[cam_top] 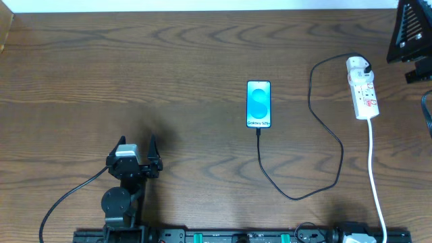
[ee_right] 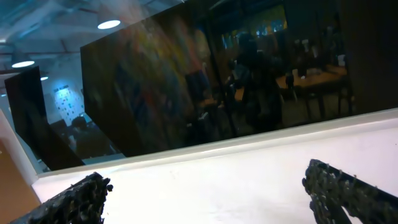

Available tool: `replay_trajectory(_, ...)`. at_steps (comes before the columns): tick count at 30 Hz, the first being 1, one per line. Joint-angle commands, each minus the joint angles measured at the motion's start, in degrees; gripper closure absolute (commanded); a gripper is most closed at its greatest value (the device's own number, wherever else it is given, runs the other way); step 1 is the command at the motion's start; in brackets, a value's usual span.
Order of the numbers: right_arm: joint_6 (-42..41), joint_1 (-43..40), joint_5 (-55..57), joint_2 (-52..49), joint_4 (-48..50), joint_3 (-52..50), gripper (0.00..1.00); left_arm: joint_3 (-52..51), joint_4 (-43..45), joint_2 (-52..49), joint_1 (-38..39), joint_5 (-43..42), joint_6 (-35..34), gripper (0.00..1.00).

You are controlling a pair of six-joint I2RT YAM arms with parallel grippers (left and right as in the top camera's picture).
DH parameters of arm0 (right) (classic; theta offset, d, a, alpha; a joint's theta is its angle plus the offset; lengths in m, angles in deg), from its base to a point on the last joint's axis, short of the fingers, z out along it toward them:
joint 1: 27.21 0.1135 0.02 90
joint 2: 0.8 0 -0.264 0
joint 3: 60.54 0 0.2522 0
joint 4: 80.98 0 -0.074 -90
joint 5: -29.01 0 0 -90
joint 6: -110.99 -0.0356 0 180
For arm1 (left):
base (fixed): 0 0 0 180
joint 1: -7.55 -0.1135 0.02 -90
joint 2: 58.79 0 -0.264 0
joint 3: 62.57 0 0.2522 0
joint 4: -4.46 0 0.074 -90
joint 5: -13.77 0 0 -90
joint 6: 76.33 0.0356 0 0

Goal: Plug charger to phone and switch on socket

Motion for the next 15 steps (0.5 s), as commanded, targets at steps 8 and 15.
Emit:
replay_trajectory(8,0.5,0.5,-0.4,0.7,-0.1,0.3,0.01,-0.8,-2.1,0.5,0.1,-0.8,0.5,0.25)
replay_trajectory(15,0.5,0.5,-0.4,6.0,-4.0,0.3,0.01,-0.8,-2.1,0.5,0.1,-0.8,0.5,0.25)
